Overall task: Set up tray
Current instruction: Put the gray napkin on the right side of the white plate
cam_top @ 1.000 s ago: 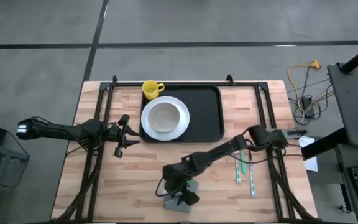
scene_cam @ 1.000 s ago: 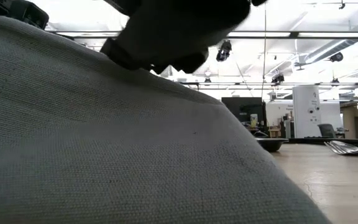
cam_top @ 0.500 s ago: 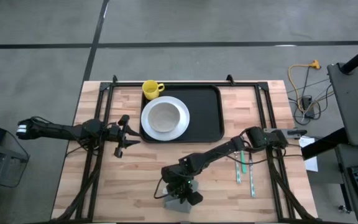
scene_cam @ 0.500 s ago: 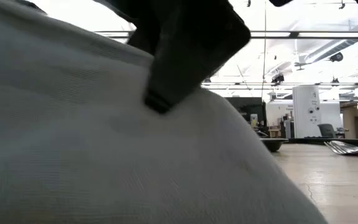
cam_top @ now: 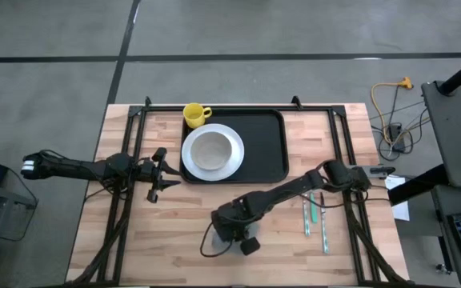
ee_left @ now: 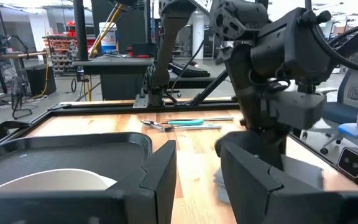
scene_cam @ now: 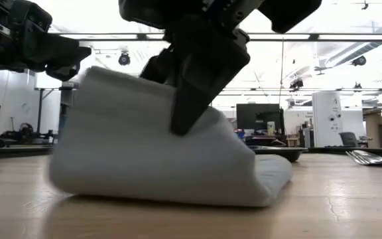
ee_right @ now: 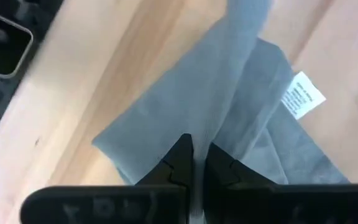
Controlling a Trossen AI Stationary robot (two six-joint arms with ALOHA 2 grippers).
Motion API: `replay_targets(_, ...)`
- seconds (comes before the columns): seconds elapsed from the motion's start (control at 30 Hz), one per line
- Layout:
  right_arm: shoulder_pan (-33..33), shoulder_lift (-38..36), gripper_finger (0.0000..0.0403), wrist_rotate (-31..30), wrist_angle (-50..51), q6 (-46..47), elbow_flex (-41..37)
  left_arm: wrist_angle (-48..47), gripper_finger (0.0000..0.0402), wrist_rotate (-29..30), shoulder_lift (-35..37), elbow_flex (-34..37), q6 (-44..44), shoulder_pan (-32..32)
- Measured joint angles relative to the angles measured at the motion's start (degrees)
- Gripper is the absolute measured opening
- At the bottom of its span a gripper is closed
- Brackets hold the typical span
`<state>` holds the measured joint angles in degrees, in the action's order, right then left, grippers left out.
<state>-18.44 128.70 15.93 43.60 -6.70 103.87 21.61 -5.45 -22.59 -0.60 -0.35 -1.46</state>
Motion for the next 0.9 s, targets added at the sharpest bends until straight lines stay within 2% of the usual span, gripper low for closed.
replay_targets(0.23, -0.1, -1.9, 0.0008, -3.4, 1.1, -0.4, -0.6, 0.0, 0.0108, 0.0, 0.1, 0.0, 0.0, 0.0)
replay_targets(0.47, 0.2, -5.2, 0.0008, -10.6, 5.7, 0.4, -1.0, 0.0, 0.0108, 0.0, 0.0, 0.0, 0.0, 0.0)
replay_targets(0.67, 1.3, -11.3, 0.0008, -11.7, 8.9, 0.2, -4.0, 0.0, 0.0108, 0.0, 0.0, 0.0, 0.0, 0.0)
replay_targets(0.9, 5.1, -22.0, 0.0008, -11.6, 11.1, -2.2, -10.6, 0.0, 0.0108, 0.0, 0.0, 0.0, 0.0, 0.0)
